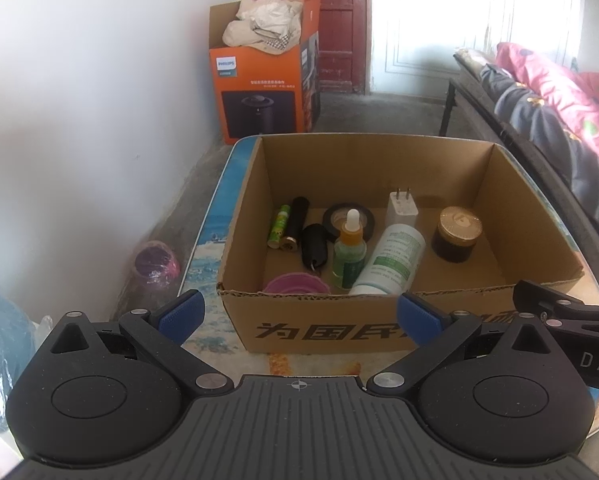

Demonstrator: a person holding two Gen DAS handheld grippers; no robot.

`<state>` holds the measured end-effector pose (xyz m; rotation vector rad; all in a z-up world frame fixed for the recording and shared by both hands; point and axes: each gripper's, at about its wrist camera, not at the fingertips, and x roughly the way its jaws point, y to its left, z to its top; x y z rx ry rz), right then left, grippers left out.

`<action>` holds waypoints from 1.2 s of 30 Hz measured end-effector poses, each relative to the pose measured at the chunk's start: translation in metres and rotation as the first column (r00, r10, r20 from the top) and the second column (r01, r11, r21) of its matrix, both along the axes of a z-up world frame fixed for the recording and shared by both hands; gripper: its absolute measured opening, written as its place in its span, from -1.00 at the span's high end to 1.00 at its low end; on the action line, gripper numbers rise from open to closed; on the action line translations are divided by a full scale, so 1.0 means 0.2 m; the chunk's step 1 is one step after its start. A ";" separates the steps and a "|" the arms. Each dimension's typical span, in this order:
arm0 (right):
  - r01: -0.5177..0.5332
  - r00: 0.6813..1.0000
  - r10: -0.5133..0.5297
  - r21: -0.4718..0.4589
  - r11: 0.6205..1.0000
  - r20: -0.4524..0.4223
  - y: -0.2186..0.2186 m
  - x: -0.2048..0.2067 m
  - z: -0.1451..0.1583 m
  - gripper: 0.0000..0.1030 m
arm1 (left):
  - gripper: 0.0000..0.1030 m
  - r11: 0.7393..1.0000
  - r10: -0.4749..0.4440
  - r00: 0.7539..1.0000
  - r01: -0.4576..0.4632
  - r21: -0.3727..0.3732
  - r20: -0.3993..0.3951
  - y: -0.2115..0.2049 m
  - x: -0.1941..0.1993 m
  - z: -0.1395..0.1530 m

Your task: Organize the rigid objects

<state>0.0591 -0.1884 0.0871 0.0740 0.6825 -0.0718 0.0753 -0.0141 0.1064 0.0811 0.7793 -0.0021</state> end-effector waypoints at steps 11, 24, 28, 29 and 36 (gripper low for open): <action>0.000 1.000 0.000 0.003 1.000 -0.009 -0.01 0.01 0.00 -1.00 | -0.99 1.000 0.005 1.000 -0.005 0.008 -0.005 0.00 0.00 0.01; 0.003 1.000 -0.003 0.009 1.000 -0.015 -0.01 0.01 -0.01 -1.00 | -0.99 1.000 0.003 1.000 -0.003 0.008 -0.008 0.00 0.00 0.01; 0.004 1.000 -0.003 0.012 1.000 -0.017 -0.01 0.01 -0.01 -1.00 | -0.99 1.000 0.004 1.000 -0.004 0.009 -0.007 0.00 0.00 0.01; 0.004 1.000 -0.004 0.014 1.000 -0.018 -0.01 0.01 -0.01 -1.00 | -0.99 1.000 0.004 1.000 -0.004 0.009 -0.007 0.00 0.00 0.01; 0.006 1.000 -0.005 0.017 1.000 -0.021 -0.02 0.02 -0.01 -1.00 | -0.99 1.000 0.003 1.000 -0.003 0.011 -0.007 0.01 0.00 0.01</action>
